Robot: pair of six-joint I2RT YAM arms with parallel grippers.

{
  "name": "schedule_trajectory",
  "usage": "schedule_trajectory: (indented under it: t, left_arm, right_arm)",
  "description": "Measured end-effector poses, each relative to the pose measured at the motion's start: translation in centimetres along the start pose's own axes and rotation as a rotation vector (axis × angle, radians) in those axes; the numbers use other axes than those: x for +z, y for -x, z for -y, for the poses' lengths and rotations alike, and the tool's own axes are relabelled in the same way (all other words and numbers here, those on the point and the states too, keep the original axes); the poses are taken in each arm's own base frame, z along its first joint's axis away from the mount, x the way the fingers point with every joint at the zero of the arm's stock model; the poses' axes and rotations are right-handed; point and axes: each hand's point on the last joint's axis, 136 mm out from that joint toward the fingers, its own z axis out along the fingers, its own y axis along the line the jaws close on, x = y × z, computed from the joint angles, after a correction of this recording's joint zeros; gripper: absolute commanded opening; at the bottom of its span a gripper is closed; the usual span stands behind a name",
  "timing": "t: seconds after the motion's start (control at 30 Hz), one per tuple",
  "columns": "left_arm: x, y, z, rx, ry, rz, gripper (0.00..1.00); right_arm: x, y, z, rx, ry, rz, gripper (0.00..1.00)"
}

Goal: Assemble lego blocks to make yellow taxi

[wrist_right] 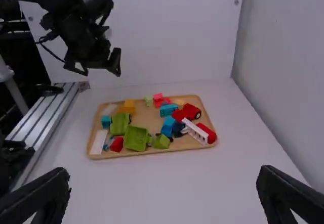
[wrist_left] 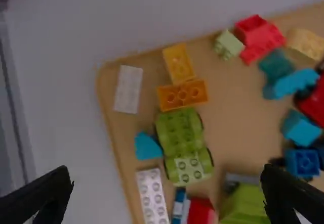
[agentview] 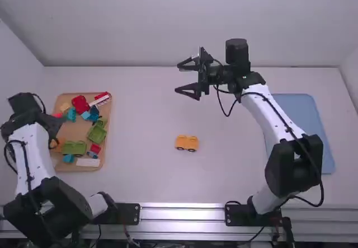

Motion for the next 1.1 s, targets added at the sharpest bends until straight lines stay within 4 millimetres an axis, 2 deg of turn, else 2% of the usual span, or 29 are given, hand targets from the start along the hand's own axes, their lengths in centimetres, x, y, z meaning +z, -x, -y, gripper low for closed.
schedule_trajectory:
  t: [0.1,0.2,0.37,0.47,0.53,0.57,0.6,0.73,0.8,1.0,1.03,1.1]
  left_arm:
    - [-0.5,1.2,-0.4,-0.017,-0.024,-0.022,0.99]
    - [-1.0,2.7,0.5,-0.005,-0.056,-0.056,0.99]
    - [-0.1,4.2,2.0,0.018,-0.027,-0.132,0.99]
    - [2.3,4.6,2.9,0.045,0.020,-0.204,0.96]
    - [4.6,4.4,3.5,0.060,0.048,-0.249,0.93]
    - [6.0,4.0,3.7,0.066,0.060,-0.270,0.85]
    - [6.2,4.0,3.7,0.066,0.062,-0.273,0.85]
    - [10.1,2.8,4.2,0.070,0.076,-0.316,0.84]
    - [10.8,2.6,4.0,0.060,0.078,-0.316,0.85]
    - [12.9,2.6,2.3,-0.005,0.074,-0.306,0.77]
    - [13.4,2.3,1.7,-0.027,0.075,-0.318,0.73]
    - [14.0,2.1,1.0,-0.054,0.072,-0.323,0.72]
  right_arm:
    - [-0.1,0.2,0.1,-0.017,-0.004,0.004,0.99]
    - [-0.1,0.3,0.2,-0.028,-0.006,0.008,0.99]
    - [-0.1,0.3,0.2,-0.034,-0.006,0.008,0.99]
    - [-0.1,0.3,0.2,-0.034,-0.006,0.008,0.99]
    - [0.0,0.3,0.2,-0.036,-0.005,0.008,0.99]
    - [-0.1,0.3,0.2,-0.035,-0.006,0.008,0.99]
    - [-0.1,0.3,0.2,-0.032,-0.006,0.008,0.99]
    - [-0.1,0.3,0.2,-0.034,-0.007,0.008,0.99]
    - [-0.1,0.3,0.2,-0.033,-0.007,0.008,0.99]
    - [-0.1,0.2,0.4,-0.034,-0.014,0.004,0.99]
    - [-0.1,0.2,0.5,-0.035,-0.021,0.001,0.99]
    - [-0.1,0.1,0.6,-0.032,-0.027,-0.002,0.99]
